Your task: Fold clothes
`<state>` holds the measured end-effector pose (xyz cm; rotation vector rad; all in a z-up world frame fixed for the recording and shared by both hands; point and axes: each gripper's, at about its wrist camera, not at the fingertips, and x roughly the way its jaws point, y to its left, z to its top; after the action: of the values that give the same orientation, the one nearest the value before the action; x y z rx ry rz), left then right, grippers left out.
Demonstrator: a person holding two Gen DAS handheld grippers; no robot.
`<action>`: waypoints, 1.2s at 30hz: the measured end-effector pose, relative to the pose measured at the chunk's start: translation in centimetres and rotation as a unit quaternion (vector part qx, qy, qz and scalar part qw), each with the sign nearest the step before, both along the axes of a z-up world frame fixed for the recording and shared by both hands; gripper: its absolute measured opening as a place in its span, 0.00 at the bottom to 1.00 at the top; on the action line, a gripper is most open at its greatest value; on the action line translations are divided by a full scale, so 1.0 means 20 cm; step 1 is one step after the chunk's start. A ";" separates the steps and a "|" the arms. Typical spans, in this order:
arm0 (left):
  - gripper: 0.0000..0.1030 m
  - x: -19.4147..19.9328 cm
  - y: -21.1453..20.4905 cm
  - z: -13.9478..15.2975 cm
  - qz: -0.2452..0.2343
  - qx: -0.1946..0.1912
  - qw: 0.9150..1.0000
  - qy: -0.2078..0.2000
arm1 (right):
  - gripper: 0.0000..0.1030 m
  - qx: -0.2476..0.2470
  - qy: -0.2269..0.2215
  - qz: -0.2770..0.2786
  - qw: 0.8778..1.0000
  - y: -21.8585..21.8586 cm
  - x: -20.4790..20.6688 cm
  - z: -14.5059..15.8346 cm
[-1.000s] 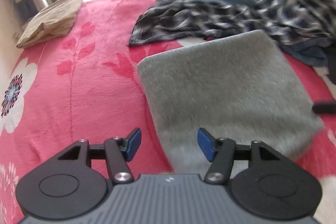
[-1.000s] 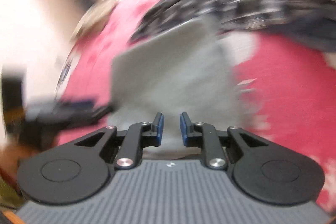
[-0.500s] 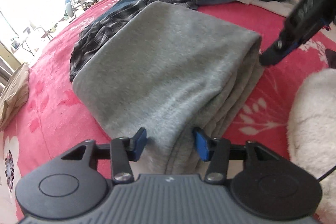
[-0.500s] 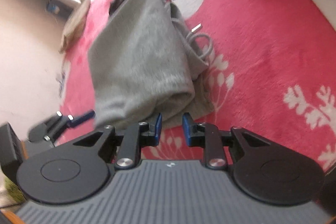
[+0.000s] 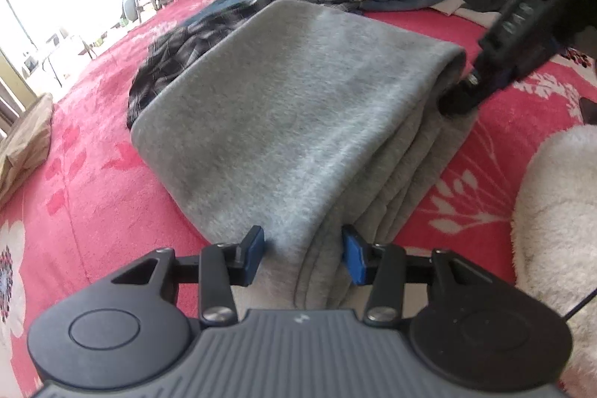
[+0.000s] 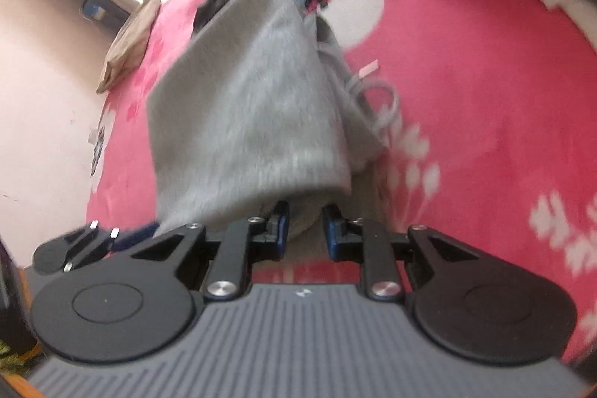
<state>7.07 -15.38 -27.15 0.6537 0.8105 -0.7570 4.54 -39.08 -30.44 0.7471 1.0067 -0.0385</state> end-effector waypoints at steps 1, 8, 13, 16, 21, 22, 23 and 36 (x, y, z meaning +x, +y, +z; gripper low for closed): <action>0.47 -0.01 0.00 0.00 0.000 -0.001 1.000 -0.008 | 0.19 0.010 0.005 0.009 1.000 0.01 -0.02 0.00; 0.55 -0.10 0.03 -0.03 -0.005 -0.001 0.999 -0.032 | 0.19 0.033 0.019 0.048 0.998 0.20 0.03 -0.01; 0.54 -0.13 0.06 -0.08 -0.012 0.008 0.999 -0.049 | 0.19 -0.001 0.042 0.087 0.995 0.32 0.13 -0.03; 0.47 -0.13 0.09 -0.08 -0.004 -0.002 0.998 -0.056 | 0.19 -0.007 0.049 0.111 0.993 0.39 0.15 -0.02; 0.47 -0.11 0.16 -0.02 0.011 -0.056 0.998 -0.036 | 0.19 -0.015 0.043 0.118 0.992 0.46 0.13 0.00; 0.47 -0.11 0.17 -0.02 0.010 -0.062 0.998 -0.030 | 0.19 -0.017 0.040 0.112 0.993 0.46 0.13 0.00; 0.49 -0.10 0.18 -0.01 0.011 -0.069 0.997 -0.026 | 0.19 -0.019 0.037 0.107 0.993 0.45 0.13 0.01; 0.59 -0.07 0.20 0.03 0.031 -0.118 0.992 0.000 | 0.22 0.177 0.003 -0.095 0.980 0.17 -0.01 -0.06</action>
<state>5.58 -11.34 -26.45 0.4147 0.7234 -0.7818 4.44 -35.68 -31.55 1.1689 0.9564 -0.0266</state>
